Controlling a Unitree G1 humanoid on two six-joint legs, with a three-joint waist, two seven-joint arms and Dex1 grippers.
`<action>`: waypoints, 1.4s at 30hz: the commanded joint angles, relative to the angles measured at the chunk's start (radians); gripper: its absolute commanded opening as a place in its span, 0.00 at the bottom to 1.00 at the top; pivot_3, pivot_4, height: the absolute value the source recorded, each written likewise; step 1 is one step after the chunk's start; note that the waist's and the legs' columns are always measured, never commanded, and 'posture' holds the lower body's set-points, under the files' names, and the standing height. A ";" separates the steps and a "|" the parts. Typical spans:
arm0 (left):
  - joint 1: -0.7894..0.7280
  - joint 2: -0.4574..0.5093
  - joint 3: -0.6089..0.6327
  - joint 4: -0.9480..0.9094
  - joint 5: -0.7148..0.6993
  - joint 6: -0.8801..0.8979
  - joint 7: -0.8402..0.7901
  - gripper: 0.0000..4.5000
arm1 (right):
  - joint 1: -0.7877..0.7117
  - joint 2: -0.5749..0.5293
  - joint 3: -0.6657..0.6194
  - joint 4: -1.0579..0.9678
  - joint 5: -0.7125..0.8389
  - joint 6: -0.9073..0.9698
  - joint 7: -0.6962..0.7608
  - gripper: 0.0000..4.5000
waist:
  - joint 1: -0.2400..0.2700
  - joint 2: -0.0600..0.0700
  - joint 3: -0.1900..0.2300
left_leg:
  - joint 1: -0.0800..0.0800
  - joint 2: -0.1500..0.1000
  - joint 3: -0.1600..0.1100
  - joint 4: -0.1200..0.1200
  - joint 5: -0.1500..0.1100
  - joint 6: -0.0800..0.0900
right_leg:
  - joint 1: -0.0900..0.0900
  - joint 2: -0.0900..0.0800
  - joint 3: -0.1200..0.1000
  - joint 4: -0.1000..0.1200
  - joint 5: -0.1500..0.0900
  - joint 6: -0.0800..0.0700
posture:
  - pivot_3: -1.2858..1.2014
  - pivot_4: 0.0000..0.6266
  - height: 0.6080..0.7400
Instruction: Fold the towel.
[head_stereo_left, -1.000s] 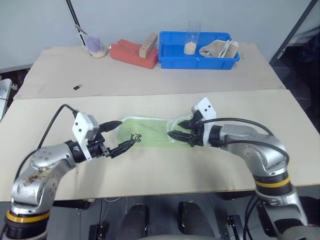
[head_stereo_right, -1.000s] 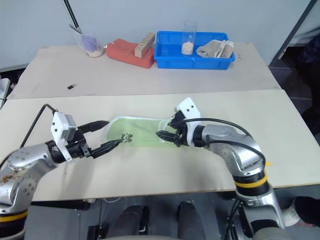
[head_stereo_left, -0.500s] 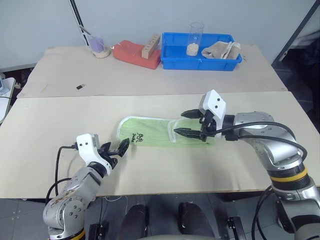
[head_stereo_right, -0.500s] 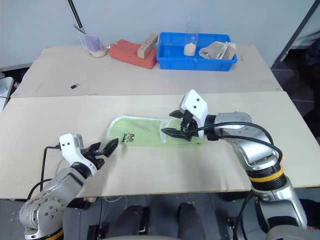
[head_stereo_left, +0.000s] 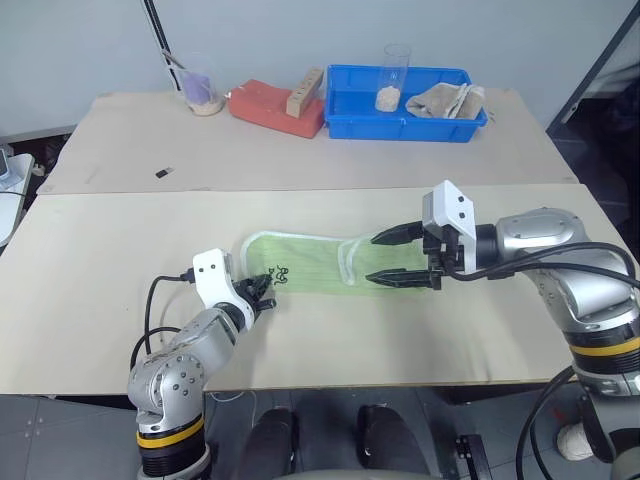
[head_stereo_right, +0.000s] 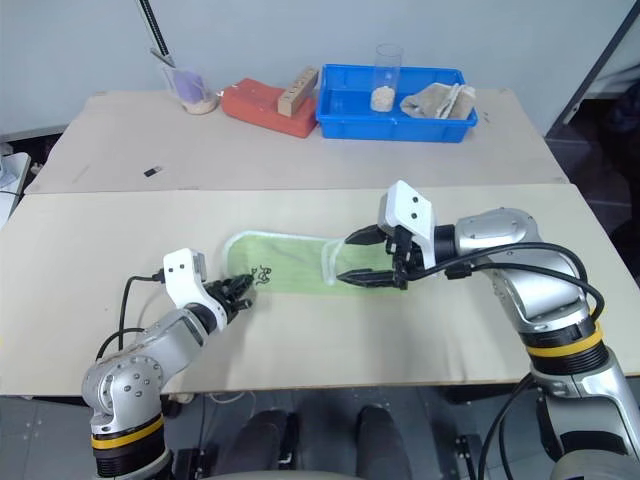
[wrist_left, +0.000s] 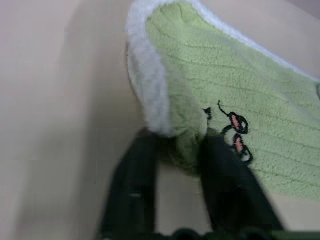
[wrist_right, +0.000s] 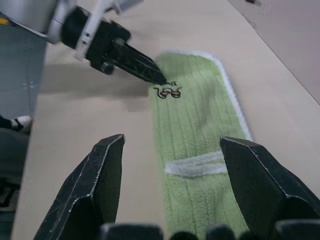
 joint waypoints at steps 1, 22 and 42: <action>-0.014 0.011 0.012 -0.004 0.035 -0.025 0.004 0.02 | 0.001 -0.008 -0.060 -0.034 0.030 -0.028 0.009 0.76 | 0.001 0.000 0.000 | 0.000 0.000 0.000 0.000 0.000 0.000 | 0.000 0.000 0.000 0.000 0.000 0.000 | 0.52 0.24 1.00; -0.454 0.188 -0.685 0.322 0.323 -0.482 -0.779 0.02 | 0.397 -0.325 -0.433 -0.162 0.113 0.087 0.024 0.76 | 0.002 0.000 0.000 | -0.003 -0.001 0.000 0.000 0.001 0.000 | 0.003 0.001 0.003 -0.009 0.002 0.002 | 0.52 0.24 1.00; -0.399 0.475 -0.435 0.159 0.164 -0.526 -1.257 1.00 | 0.231 -0.087 -0.252 -0.067 0.024 0.133 -0.340 0.76 | -0.015 0.001 0.000 | -0.003 0.001 0.000 -0.001 0.001 0.000 | 0.001 0.002 0.003 -0.008 0.002 0.003 | 0.52 0.24 1.00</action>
